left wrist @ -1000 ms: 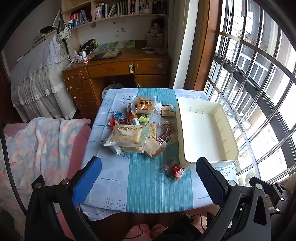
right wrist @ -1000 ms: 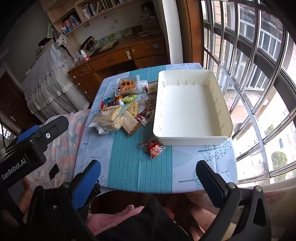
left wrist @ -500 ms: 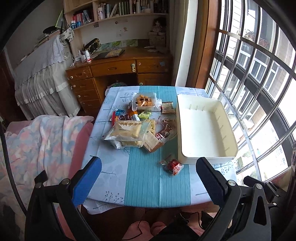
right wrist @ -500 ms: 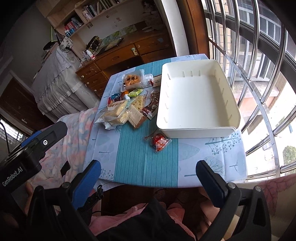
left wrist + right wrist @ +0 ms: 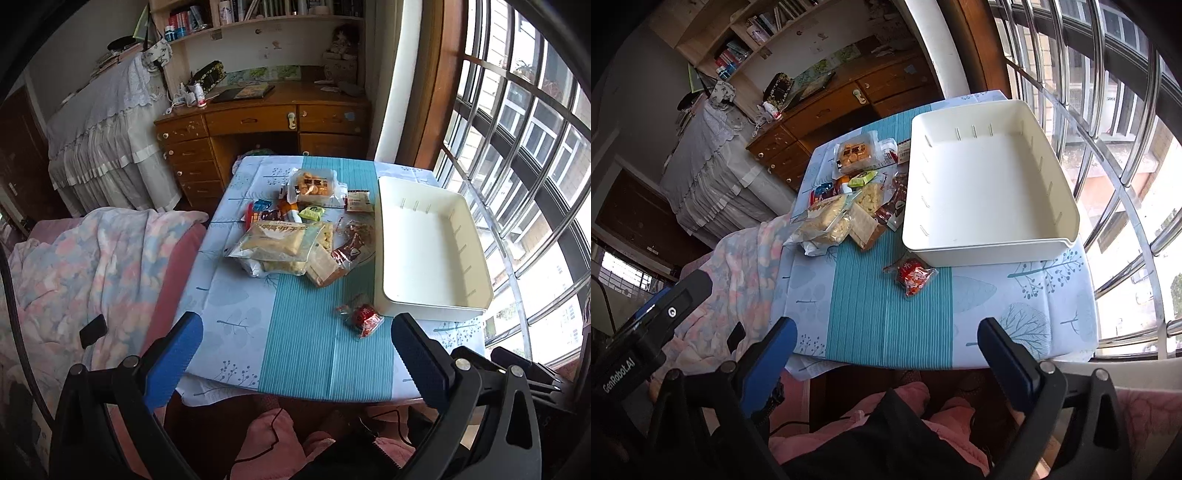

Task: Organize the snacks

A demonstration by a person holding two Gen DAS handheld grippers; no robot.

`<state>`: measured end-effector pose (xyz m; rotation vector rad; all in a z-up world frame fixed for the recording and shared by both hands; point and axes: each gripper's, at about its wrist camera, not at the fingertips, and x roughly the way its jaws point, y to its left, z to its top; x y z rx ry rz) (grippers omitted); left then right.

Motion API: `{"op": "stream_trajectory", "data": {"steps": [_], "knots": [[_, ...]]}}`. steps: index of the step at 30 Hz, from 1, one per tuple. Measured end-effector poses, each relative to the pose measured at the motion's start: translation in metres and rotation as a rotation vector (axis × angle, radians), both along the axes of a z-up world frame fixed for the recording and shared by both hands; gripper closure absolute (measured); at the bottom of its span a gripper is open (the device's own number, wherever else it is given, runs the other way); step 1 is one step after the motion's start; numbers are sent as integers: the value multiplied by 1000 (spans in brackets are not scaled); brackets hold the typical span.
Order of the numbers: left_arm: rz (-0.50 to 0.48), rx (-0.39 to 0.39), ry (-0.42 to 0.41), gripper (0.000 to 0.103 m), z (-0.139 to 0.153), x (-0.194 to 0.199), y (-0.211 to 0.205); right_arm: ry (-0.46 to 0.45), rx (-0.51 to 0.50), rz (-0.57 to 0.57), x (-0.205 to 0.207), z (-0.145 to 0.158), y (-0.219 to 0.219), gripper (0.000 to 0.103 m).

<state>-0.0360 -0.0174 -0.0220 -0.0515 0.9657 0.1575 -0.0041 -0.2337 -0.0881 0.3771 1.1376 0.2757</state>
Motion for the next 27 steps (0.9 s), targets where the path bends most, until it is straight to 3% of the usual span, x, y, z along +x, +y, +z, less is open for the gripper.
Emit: {"op": "stream_trajectory", "data": {"steps": [8,12,16,20,27], "knots": [[105,-114,43,1,-15,18,43,90,66,-54,19,-20,-4,4],[108,-147,74,1,-26,35,57,129,84,-106,28,-28,-7,4],[91,-232,94,1,-38,59,74,169,107,-180,38,-37,-12,4],[118,-309,149,1,-54,88,95,240,121,-250,51,-50,-12,4],[126,-365,279,2,-93,135,122,327,127,-357,64,-70,-9,4]]}}
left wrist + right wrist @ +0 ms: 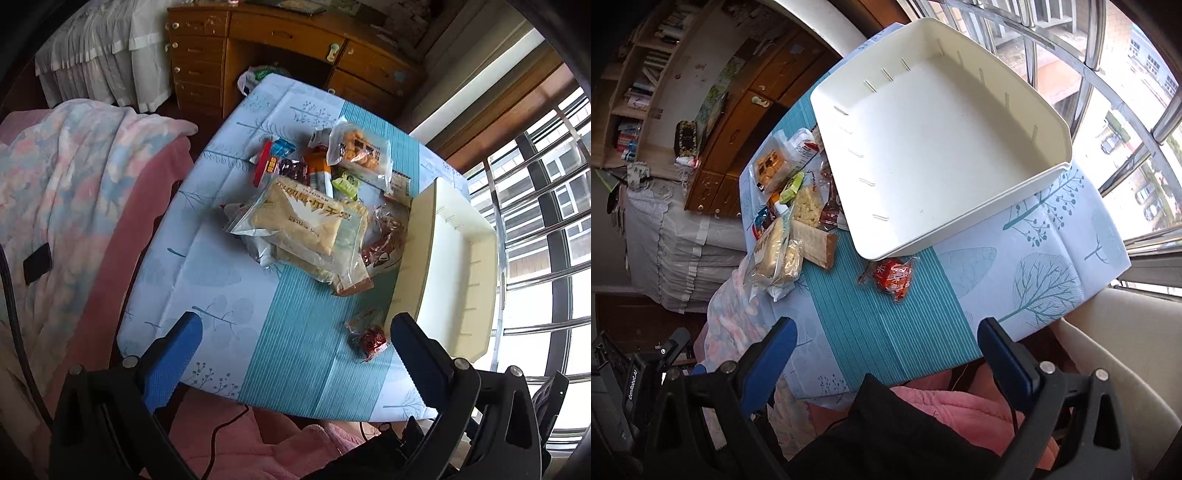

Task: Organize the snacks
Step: 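Reach the left tool toward the large bread bag while the right tool reaches the red candy packet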

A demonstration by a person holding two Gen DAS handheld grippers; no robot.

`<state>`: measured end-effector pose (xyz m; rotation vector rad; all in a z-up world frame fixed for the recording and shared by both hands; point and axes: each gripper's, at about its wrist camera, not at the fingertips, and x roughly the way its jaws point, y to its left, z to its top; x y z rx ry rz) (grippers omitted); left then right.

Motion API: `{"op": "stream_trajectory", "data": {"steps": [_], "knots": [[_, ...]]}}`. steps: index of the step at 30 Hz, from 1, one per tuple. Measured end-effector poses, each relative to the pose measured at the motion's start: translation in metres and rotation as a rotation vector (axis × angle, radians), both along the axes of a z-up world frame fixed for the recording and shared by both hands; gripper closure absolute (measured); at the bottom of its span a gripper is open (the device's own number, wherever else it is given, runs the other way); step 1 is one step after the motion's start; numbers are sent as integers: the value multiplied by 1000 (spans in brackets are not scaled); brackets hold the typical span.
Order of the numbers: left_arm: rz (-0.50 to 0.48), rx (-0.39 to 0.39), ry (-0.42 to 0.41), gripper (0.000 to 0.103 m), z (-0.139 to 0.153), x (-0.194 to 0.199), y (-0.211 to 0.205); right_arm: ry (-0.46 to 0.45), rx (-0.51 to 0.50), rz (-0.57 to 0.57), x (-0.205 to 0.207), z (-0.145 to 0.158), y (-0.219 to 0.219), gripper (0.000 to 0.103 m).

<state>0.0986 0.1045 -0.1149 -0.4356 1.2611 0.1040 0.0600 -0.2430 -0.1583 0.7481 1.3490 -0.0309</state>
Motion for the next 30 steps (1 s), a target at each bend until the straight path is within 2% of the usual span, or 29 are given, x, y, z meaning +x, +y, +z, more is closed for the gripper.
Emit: {"op": "stream_trajectory", "data": {"steps": [8,15,20,30], "knots": [[-23,-112,105,2,-47,39,23,115,-10,-83,18,-28,17,4],[8,-210,173,2,-91,67,45,158,-62,-131,29,-46,34,4],[30,-323,180,2,-117,83,58,181,-74,-158,33,-65,50,4],[31,-365,201,2,-154,117,70,170,-129,-200,38,-97,76,4]]}}
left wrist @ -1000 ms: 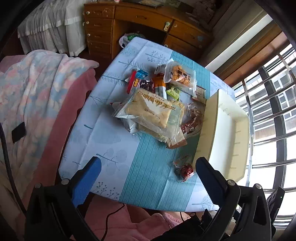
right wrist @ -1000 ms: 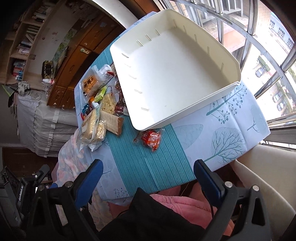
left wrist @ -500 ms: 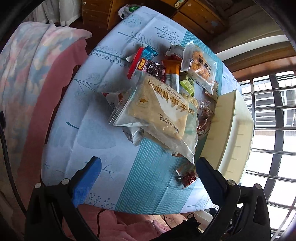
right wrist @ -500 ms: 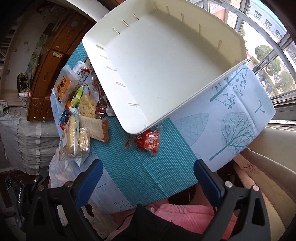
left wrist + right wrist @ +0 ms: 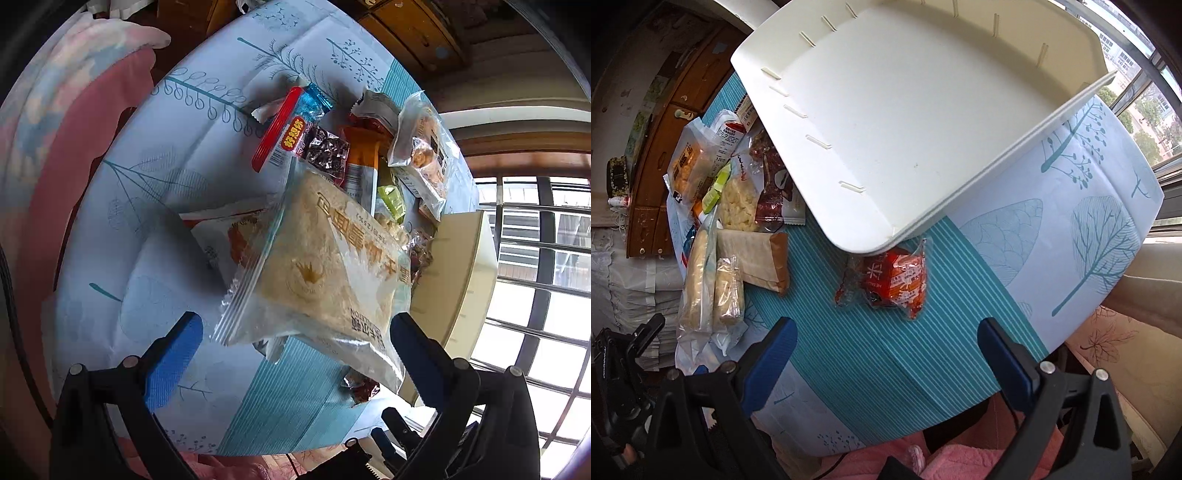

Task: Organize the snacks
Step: 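Reach the left tool toward the large bread bag while the right tool reaches the red candy packet, then grasp the bread bag with the left tool while the right tool grasps the red packet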

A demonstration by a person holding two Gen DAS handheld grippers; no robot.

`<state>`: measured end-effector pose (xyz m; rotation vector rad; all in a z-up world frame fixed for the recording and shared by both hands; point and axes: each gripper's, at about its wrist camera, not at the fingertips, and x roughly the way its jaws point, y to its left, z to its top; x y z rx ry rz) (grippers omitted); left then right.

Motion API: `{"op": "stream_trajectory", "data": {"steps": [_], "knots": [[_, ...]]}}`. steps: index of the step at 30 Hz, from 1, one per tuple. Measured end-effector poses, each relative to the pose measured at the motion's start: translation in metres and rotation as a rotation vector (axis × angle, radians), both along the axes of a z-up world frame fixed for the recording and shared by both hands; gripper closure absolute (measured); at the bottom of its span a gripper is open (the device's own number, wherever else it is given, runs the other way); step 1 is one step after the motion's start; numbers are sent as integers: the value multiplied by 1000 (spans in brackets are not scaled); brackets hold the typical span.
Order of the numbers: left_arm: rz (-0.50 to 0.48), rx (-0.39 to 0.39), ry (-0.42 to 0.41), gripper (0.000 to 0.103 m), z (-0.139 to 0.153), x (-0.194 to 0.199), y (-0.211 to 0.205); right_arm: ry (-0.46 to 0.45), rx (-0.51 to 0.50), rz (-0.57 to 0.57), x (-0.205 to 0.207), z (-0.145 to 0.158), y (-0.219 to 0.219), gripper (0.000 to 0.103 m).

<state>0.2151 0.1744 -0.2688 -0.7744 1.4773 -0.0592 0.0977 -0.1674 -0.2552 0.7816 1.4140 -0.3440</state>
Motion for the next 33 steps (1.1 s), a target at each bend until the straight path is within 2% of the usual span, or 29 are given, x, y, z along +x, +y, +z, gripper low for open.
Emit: {"op": "stream_trajectory", "data": {"steps": [9,14,18,26,33], "knots": [[-8,-40,77,9,-24,17,0,8,-160,15,8,-24,18,4],[20,-83,116,22,-28,17,0,8,-239,63,15,-32,31,4],[33,-87,121,31,-23,17,1,1,-280,96,20,-38,39,5],[82,-108,152,49,-16,11,13,7,-319,177,24,-53,57,37],[101,-78,110,72,-1,8,18,-2,-347,201,15,-45,65,43]]}}
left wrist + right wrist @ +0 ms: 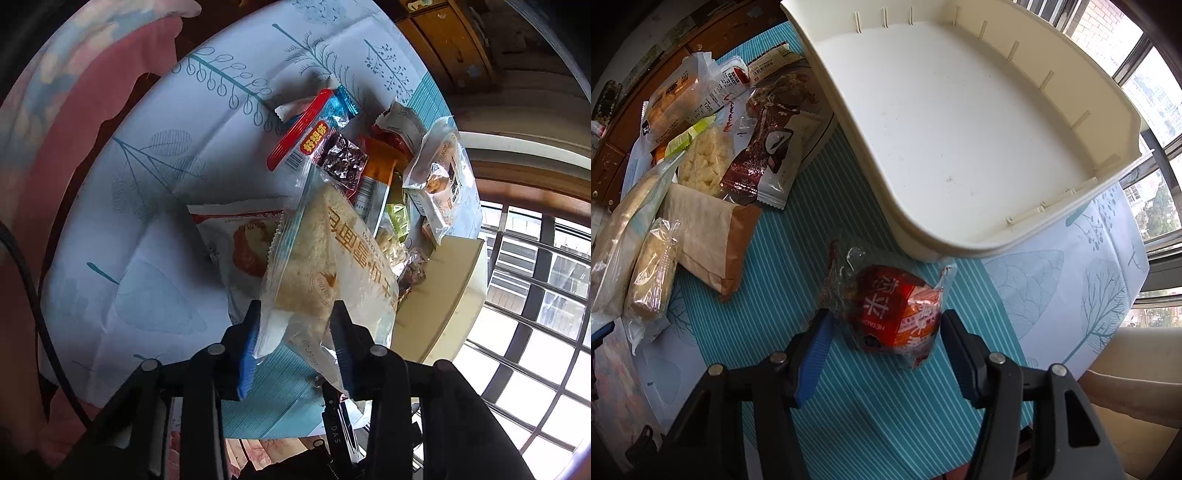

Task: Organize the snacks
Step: 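Grasp the bread bag with the left tool while the right tool grasps the red packet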

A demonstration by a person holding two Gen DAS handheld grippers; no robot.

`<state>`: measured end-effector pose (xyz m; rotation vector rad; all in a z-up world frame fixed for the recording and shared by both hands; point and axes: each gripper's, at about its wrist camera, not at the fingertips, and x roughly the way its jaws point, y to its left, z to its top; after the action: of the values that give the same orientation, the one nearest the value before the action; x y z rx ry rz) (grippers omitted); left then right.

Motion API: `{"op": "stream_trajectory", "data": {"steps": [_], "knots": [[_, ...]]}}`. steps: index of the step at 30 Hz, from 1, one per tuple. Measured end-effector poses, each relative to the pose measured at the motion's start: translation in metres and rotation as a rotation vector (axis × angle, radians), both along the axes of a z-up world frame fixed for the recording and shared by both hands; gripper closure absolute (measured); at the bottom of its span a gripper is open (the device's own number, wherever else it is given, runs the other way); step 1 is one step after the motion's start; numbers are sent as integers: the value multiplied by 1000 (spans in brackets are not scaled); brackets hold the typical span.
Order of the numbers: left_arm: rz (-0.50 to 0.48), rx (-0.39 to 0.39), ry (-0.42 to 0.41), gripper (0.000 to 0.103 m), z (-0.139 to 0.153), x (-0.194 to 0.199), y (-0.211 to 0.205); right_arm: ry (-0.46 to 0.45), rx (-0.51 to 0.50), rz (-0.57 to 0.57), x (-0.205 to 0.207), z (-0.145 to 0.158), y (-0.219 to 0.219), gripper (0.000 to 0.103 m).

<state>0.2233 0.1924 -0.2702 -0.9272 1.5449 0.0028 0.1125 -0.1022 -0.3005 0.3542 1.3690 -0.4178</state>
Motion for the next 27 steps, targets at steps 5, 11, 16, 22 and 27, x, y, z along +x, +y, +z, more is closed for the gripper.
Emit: {"op": "stream_trajectory", "data": {"steps": [5,11,16,22,27], "knots": [[11,25,-30,81,13,-4,6,3,-15,28,-8,4,3,48],[41,54,-64,84,30,-17,7,-14,-1,78,-17,17,8,48],[74,70,-131,85,53,-35,5,-44,12,142,-36,35,5,48],[116,83,-229,85,87,-59,-9,-101,36,227,-58,61,-4,48],[136,80,-324,85,117,-79,-26,-170,87,288,-69,79,-17,48]]}}
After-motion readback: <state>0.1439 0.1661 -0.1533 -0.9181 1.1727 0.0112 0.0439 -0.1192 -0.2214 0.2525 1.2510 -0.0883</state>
